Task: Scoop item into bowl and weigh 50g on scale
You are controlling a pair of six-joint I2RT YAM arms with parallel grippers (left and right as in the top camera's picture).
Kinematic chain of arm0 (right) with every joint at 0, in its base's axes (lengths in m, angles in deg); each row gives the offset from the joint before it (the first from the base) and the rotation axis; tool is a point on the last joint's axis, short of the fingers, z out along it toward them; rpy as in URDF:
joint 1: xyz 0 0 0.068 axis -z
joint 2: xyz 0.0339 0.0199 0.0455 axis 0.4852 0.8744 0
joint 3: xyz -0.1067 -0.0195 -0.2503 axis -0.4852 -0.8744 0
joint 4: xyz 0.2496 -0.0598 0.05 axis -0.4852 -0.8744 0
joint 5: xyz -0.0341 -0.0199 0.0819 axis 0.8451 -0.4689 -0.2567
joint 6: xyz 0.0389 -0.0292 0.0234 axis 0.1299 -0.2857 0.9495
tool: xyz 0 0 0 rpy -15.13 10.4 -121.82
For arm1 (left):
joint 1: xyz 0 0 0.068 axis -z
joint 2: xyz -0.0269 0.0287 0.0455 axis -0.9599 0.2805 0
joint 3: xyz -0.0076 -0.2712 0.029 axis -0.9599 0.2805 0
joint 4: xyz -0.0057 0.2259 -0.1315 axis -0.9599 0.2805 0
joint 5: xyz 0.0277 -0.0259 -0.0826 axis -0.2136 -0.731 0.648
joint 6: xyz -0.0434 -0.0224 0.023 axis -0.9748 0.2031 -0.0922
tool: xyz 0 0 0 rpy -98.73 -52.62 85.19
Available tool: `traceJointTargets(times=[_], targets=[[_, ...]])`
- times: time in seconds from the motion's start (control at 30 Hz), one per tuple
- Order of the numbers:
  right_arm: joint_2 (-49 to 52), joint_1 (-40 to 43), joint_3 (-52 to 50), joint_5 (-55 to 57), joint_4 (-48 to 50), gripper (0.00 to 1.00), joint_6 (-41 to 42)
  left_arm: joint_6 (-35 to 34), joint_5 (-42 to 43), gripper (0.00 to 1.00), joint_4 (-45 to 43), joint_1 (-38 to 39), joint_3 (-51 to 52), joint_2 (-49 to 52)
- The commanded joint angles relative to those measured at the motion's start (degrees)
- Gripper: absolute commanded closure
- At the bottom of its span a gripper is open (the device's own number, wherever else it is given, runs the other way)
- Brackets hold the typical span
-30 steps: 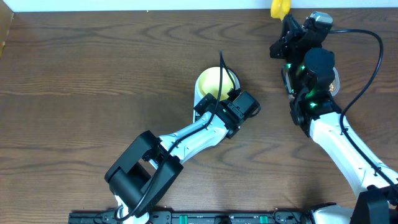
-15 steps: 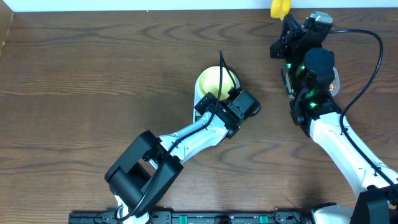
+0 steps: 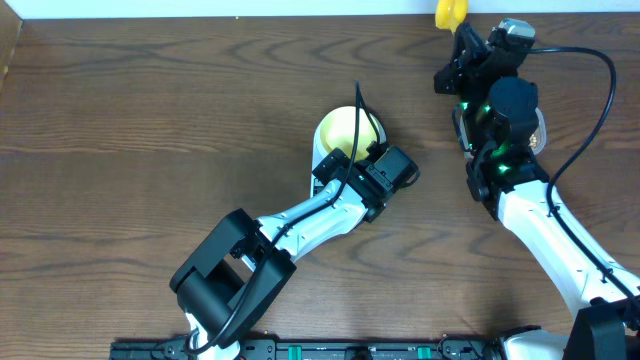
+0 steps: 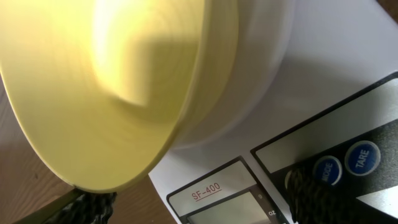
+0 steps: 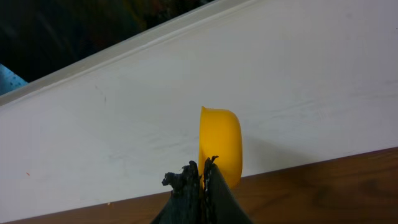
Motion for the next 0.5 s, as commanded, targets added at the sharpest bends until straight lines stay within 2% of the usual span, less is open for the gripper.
traceJointTargets(times=[0.0,0.47], targets=[[0.15,0.28,1.07,0.22,0.26,0.99,0.33,0.57,-0.74,0.10,0.35,-0.33,-1.09,1.20],[0.15,0.26,1.07,0.20,0.33,0.99,0.35,2.12,-0.68,0.10,0.04,-0.20,-1.09,1.92]])
